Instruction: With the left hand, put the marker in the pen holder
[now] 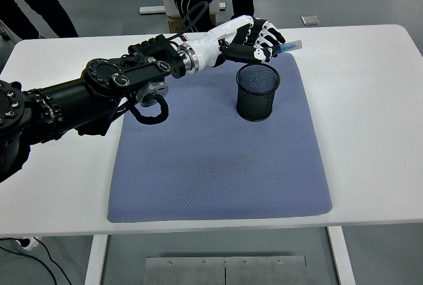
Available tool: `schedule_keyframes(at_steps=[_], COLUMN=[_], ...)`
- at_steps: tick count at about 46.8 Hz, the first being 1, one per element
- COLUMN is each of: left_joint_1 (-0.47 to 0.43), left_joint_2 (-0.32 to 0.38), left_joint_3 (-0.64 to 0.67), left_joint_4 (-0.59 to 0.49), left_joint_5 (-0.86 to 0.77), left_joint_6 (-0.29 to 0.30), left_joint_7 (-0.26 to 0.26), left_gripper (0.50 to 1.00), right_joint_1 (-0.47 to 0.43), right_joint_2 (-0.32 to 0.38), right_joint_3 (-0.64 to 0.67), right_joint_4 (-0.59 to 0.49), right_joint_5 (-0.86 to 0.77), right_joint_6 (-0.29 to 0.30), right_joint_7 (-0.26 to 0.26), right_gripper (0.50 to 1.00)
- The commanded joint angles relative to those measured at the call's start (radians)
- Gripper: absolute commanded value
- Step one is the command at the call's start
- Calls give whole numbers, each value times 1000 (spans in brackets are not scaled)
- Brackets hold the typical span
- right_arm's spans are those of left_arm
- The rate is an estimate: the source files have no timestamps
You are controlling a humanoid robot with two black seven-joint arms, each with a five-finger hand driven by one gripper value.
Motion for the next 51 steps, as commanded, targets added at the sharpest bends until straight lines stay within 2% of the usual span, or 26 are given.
schedule_keyframes(at_steps=[1, 6, 13, 17, 34, 43, 47, 51], left_joint_1=[5, 8, 9, 9, 8, -3, -20, -44], left_joint_2=[0, 0, 0, 0, 0, 0, 0, 0], left_joint_3=[-4, -5, -5, -7, -7, -12, -15, -16], left_joint_4=[1, 1, 1, 1, 1, 0, 0, 0], left_joint_5=[-1, -5, -18, -21, -21, -32, -47, -55], left_joint_6=[8, 21, 25, 25, 36, 35, 31, 28], left_joint_7=[0, 0, 0, 1, 1, 1, 1, 1], left_gripper=[543, 578, 593, 619, 625, 821, 868, 976], right_joint_1=[0, 0, 0, 0, 0, 0, 0, 0], right_joint_2=[0, 0, 0, 0, 0, 0, 0, 0], right_joint_3=[0, 0, 0, 0, 0, 0, 0, 0], right_joint_4=[0, 0, 0, 0, 0, 0, 0, 0], right_joint_5=[0, 0, 0, 0, 0, 0, 0, 0], right_joint_6=[0, 0, 0, 0, 0, 0, 0, 0], right_joint_7=[-1, 0, -1, 0, 0, 0, 0, 0], right_gripper=[1000, 1000, 1000, 1000, 1000, 1000, 1000, 1000])
